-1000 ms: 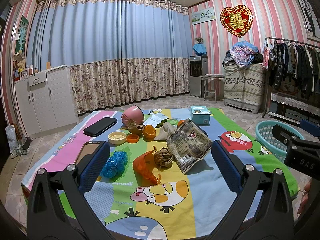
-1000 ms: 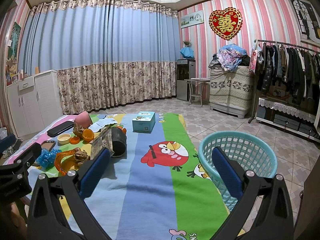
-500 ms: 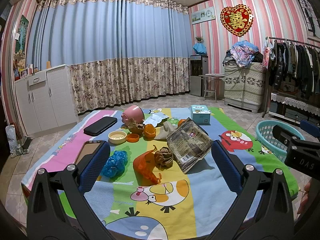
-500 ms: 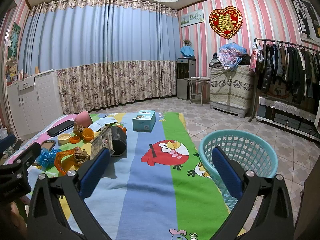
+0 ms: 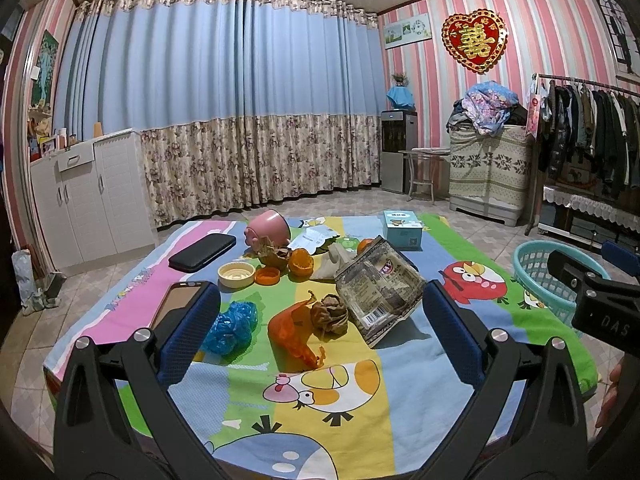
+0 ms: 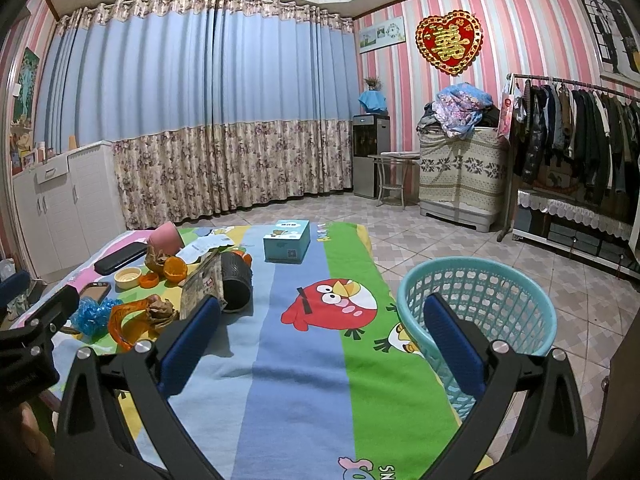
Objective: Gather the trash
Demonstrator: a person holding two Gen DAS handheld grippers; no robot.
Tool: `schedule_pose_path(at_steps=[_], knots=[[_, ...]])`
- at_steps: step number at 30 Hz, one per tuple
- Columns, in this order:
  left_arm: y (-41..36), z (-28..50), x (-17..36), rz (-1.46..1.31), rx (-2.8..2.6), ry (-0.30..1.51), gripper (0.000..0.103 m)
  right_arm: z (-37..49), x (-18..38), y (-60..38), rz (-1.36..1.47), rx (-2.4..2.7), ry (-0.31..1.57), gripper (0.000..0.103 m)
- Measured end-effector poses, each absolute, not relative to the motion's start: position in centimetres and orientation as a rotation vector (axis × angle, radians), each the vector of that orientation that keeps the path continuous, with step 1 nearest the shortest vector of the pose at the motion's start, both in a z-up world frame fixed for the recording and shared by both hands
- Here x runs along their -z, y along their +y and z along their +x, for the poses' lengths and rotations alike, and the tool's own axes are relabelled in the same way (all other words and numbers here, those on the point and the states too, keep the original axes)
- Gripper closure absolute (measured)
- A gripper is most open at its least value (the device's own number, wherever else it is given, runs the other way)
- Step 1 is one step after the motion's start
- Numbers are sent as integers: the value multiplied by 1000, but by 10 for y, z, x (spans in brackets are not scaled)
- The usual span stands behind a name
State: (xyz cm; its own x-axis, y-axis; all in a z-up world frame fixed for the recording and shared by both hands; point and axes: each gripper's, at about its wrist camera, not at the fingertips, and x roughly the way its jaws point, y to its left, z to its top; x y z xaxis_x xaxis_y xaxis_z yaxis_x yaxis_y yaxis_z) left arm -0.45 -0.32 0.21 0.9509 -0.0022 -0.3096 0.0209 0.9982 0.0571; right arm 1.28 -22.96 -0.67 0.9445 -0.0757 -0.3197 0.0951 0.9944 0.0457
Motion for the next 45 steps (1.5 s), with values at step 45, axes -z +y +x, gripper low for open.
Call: schedule_pose_path(at_steps=[45], knots=[[18, 14, 25, 51, -11, 371, 5, 15, 11, -228, 42, 79, 350, 4]])
